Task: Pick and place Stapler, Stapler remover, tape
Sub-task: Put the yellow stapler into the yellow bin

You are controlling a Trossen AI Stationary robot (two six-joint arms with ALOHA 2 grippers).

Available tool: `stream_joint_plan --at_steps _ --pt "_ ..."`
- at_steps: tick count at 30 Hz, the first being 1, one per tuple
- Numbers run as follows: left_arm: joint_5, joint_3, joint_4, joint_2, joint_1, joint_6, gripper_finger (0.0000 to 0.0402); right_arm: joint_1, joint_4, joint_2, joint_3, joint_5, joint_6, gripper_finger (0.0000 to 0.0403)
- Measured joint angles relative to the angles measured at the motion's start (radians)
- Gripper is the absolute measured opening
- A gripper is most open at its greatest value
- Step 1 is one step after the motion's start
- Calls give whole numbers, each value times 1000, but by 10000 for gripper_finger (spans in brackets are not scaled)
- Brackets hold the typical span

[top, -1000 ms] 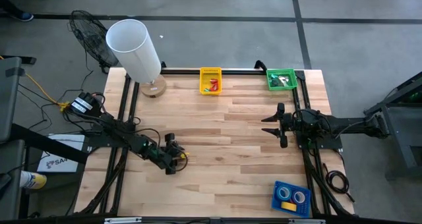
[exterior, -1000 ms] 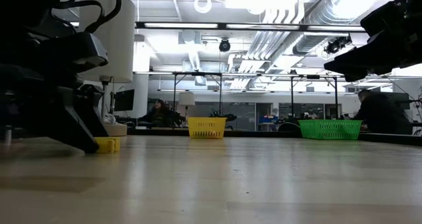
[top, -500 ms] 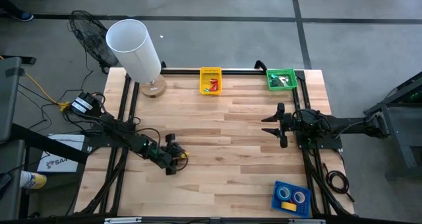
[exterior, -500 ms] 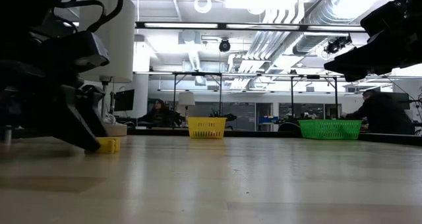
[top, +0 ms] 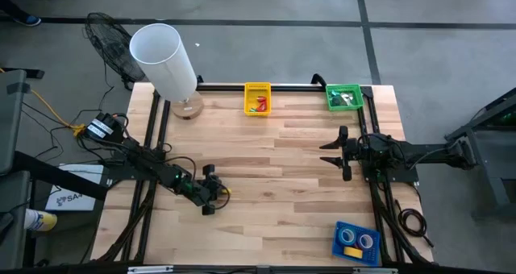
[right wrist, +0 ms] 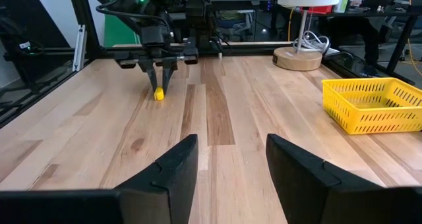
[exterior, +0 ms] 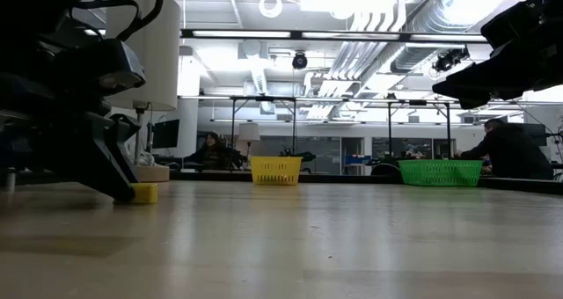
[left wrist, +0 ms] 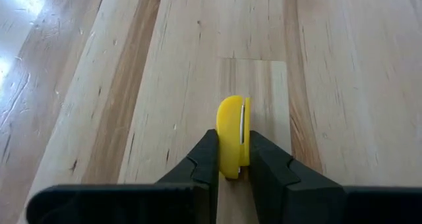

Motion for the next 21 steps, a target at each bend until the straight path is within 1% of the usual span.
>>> stream_joint_plan --at_steps 2,5,8,12,15,18,21 --pt "-7 0 3 0 0 0 50 0 0 0 0 0 0 170" --pt "-56 0 27 0 0 9 53 0 0 0 0 0 0 172" --pt "-127 0 74 0 0 64 60 0 0 0 0 0 0 171" --pt "-247 0 133 0 1 159 56 0 0 0 0 0 0 170" --pt "-317 1 161 0 29 212 53 0 0 0 0 0 0 171" --pt "-324 1 195 0 98 244 53 0 0 0 0 0 0 171" --pt "-260 1 244 0 190 302 53 0 0 0 0 0 0 170"
